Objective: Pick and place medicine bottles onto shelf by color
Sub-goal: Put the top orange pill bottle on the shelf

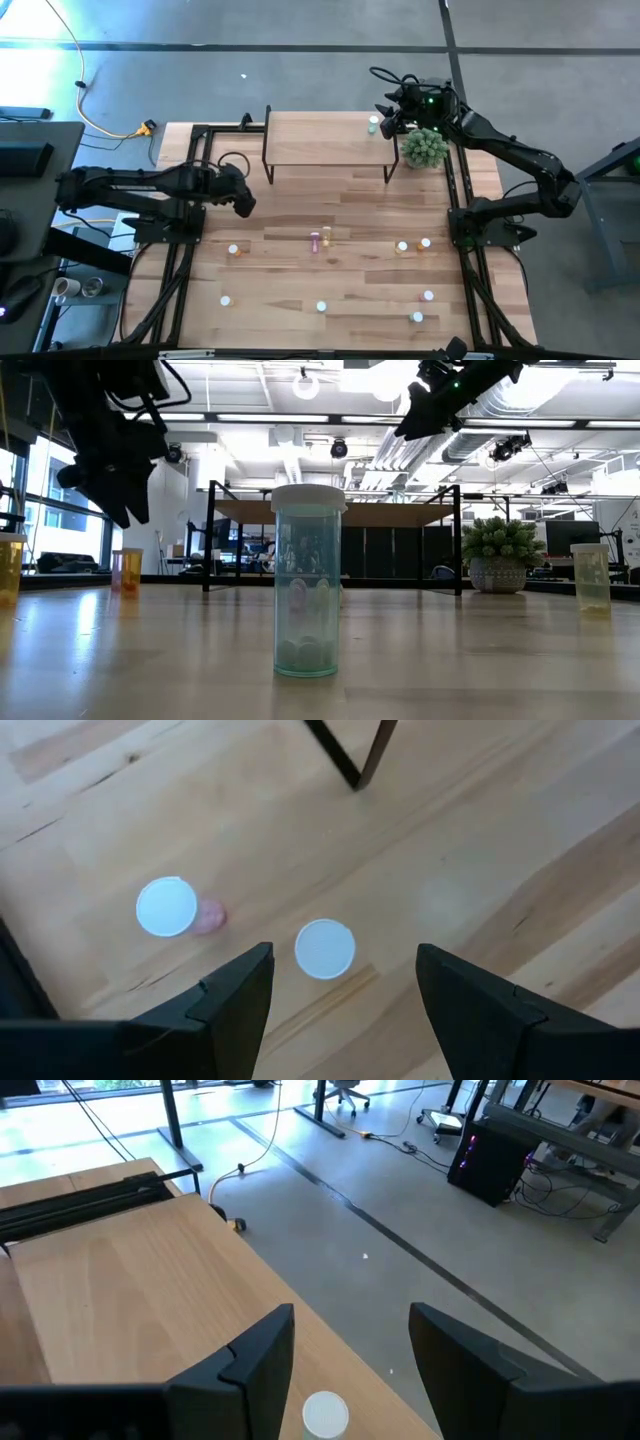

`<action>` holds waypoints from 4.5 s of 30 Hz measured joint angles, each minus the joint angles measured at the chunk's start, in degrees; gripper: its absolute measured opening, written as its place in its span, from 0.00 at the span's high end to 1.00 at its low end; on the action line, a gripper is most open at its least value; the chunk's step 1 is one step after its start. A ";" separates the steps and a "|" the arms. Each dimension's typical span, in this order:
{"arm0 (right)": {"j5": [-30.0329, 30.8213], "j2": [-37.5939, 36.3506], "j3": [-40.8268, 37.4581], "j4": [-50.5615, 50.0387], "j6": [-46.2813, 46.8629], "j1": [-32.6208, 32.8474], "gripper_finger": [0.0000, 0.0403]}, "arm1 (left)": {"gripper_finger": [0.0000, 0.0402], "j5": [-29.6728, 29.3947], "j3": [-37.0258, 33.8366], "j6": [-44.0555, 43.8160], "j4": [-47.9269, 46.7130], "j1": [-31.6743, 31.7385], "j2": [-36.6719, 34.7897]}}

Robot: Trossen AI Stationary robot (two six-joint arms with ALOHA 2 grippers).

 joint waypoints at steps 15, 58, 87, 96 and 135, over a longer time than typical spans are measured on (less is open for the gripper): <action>0.04 0.02 0.00 -0.08 0.02 0.00 0.53 | 0.42 -0.55 -0.02 -2.95 2.23 0.00 8.21; 0.04 0.04 0.00 -0.37 0.02 0.00 0.53 | 0.72 -1.22 -0.04 -1.20 5.20 -0.02 17.34; 0.07 0.04 0.00 -0.52 -0.32 0.00 0.53 | 0.72 -9.82 39.04 24.07 -13.66 21.79 12.63; 0.07 0.04 0.00 -0.48 -0.10 0.01 0.53 | 0.72 -9.28 55.13 36.88 -8.83 26.72 19.87; 0.11 0.04 0.00 -1.57 -0.25 -0.01 0.53 | 0.72 12.11 70.18 52.44 -15.47 31.63 52.12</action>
